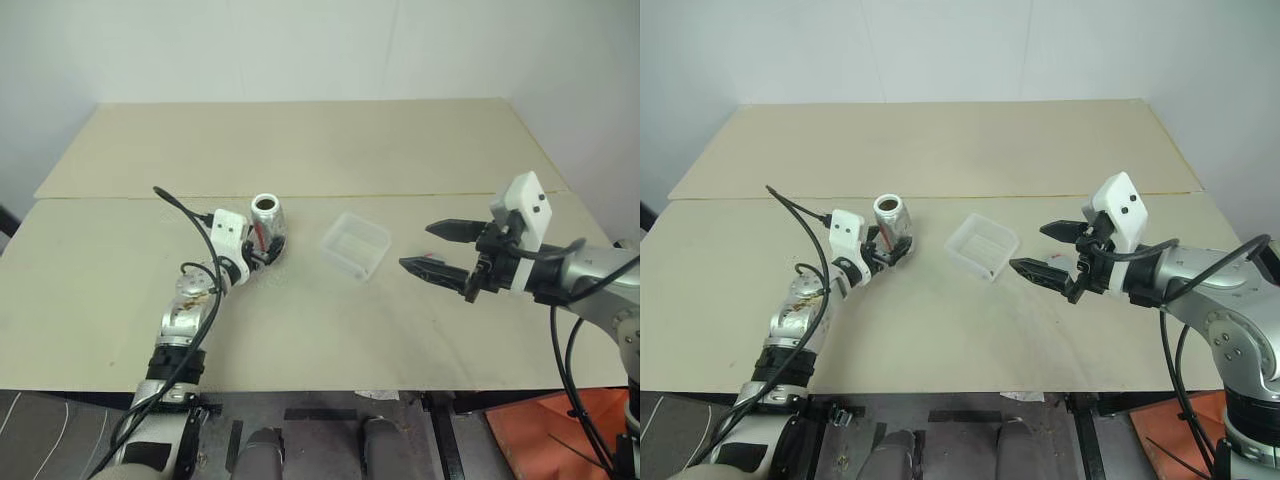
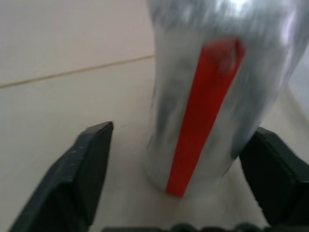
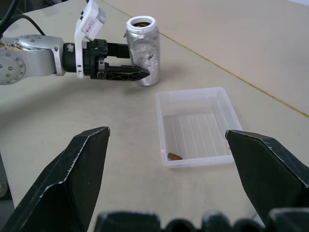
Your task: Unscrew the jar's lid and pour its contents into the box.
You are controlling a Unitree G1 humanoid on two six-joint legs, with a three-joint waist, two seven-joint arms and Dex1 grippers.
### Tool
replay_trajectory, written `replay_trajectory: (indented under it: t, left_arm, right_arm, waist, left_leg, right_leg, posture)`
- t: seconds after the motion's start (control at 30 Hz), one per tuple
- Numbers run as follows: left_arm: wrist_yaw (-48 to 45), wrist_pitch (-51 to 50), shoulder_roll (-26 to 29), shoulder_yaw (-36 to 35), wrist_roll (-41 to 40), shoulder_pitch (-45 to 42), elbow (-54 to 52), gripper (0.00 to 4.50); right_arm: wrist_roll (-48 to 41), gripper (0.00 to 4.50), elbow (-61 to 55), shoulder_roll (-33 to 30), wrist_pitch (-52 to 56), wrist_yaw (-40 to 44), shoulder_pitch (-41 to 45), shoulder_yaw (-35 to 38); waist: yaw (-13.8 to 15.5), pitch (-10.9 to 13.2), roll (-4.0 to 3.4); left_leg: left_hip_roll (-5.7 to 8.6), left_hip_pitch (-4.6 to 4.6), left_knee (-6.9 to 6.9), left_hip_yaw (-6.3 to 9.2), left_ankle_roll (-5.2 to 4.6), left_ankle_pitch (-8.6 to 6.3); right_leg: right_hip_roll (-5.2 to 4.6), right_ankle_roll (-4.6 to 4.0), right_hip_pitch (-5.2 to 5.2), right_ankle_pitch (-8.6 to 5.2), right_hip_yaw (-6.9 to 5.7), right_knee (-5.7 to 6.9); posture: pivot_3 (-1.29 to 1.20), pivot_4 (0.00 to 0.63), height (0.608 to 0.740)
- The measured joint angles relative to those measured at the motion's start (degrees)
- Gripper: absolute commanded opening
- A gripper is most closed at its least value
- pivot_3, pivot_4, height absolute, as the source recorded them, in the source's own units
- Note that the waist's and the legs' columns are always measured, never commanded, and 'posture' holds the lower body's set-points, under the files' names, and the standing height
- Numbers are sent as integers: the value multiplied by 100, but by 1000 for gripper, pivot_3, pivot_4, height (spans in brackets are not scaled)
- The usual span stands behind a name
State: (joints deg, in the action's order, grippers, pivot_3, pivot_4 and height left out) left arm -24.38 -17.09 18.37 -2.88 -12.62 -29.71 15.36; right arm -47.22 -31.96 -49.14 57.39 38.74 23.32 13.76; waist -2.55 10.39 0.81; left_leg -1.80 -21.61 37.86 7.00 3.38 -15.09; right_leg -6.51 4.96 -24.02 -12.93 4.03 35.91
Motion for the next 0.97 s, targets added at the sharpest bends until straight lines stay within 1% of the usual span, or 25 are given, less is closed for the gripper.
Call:
replay_trajectory:
  t: [0.17,0.23,0.37,0.5,0.6,0.67,0.8,0.87,0.97]
  left_arm:
    - [-233,-296,334,-25,-43,421,-836,4463]
    - [-430,-531,585,-26,-116,709,-1322,4463]
    - [-946,-989,1313,-185,-444,1351,-2332,4463]
    - [-1761,-1112,2012,-773,-1074,1752,-2982,4463]
    - [-2829,-1046,2653,-1381,-1756,2075,-3118,4463]
    - [-3414,-989,2964,-1753,-2074,2224,-3119,4463]
    - [-3900,-954,3227,-2176,-2459,2306,-3104,4463]
    - [-3939,-963,3268,-2316,-2571,2474,-3171,4463]
    - [-3869,-1081,3256,-2328,-2657,2754,-3477,4463]
  right_arm:
    - [99,4500,22,0,-82,47,1,-101]
    - [126,4500,67,-1,-120,93,-2,-123]
    - [169,4500,118,-47,-229,186,-87,-131]
    - [231,4500,165,-73,-343,255,-201,-146]
    - [281,4500,176,-90,-497,393,-223,-147]
    - [301,4500,188,-176,-699,664,-368,-122]
    - [292,4500,215,-217,-1076,1201,-478,-87]
    - [296,4500,217,-217,-1165,1315,-491,-90]
    - [300,4500,218,-217,-1213,1375,-501,-106]
  waist:
    - [-8,0,0]
    - [-13,0,-1]
    - [-6,0,-1]
    - [7,1,0]
    - [1,2,-2]
    - [1,2,-3]
    - [15,2,-3]
    - [8,2,-3]
    - [-5,3,-2]
  left_leg:
    - [-1,2,0,-1,0,0]
    - [-1,1,-1,-1,0,0]
    - [-4,0,-4,-2,-2,-1]
    - [-6,1,-5,-5,-3,-2]
    - [-8,0,-9,-9,-6,-4]
    - [-11,0,-10,-11,-8,-5]
    - [-11,7,-10,-12,-10,-6]
    - [-12,6,-10,-12,-13,-8]
    - [-14,5,-10,-13,-14,-8]
  right_leg:
    - [0,0,-2,0,1,-1]
    - [0,0,-3,0,1,0]
    - [1,-2,-5,-1,1,-1]
    - [0,-4,-5,-2,1,-3]
    - [1,-8,-8,-5,1,-5]
    - [1,-10,-9,-7,0,-5]
    - [1,-10,0,-8,0,-5]
    - [1,-10,-2,-8,0,-6]
    - [3,-11,-6,-8,1,-3]
  posture:
    - [0,150,740]
    - [0,150,740]
    - [0,150,740]
    - [0,150,740]
    - [0,150,740]
    - [0,150,740]
    - [0,150,740]
    - [0,150,740]
    - [0,150,740]
